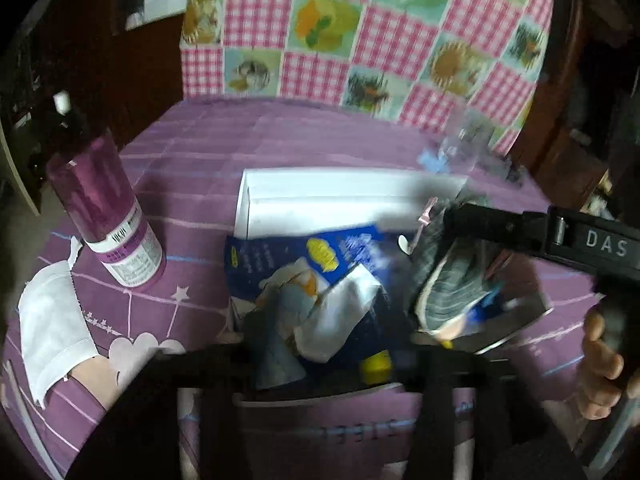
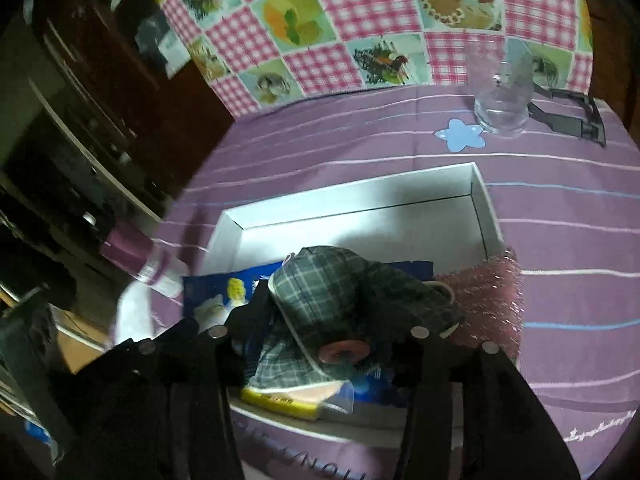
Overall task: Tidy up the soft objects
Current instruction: 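Carry the plaid cloth and paper scrap into the white box and open both grippers, then withdraw both grippers from the box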
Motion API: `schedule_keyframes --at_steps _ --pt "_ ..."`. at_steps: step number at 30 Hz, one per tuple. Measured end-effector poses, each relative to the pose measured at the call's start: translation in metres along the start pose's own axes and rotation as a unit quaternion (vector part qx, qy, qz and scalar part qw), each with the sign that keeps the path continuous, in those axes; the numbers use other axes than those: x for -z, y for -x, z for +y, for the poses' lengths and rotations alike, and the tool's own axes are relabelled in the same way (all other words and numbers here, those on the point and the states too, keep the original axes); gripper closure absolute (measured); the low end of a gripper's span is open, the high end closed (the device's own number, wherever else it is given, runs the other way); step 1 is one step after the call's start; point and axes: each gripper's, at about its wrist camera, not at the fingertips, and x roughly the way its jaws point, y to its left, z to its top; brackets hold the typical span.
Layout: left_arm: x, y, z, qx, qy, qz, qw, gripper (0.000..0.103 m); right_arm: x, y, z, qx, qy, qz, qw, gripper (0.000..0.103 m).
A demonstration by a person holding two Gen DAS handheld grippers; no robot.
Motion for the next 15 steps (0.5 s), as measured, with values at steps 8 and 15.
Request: schedule_keyframes --at_steps 8,15 --pt "0.004 0.053 -0.004 0.001 -0.010 -0.061 0.9981 0.021 0.012 0.077 0.020 -0.003 0.021 -0.109 0.994 0.020" --pt "0.030 0.088 0.011 0.000 0.016 -0.098 0.9951 0.013 0.057 0.121 0.051 0.132 0.117 -0.168 0.970 0.020"
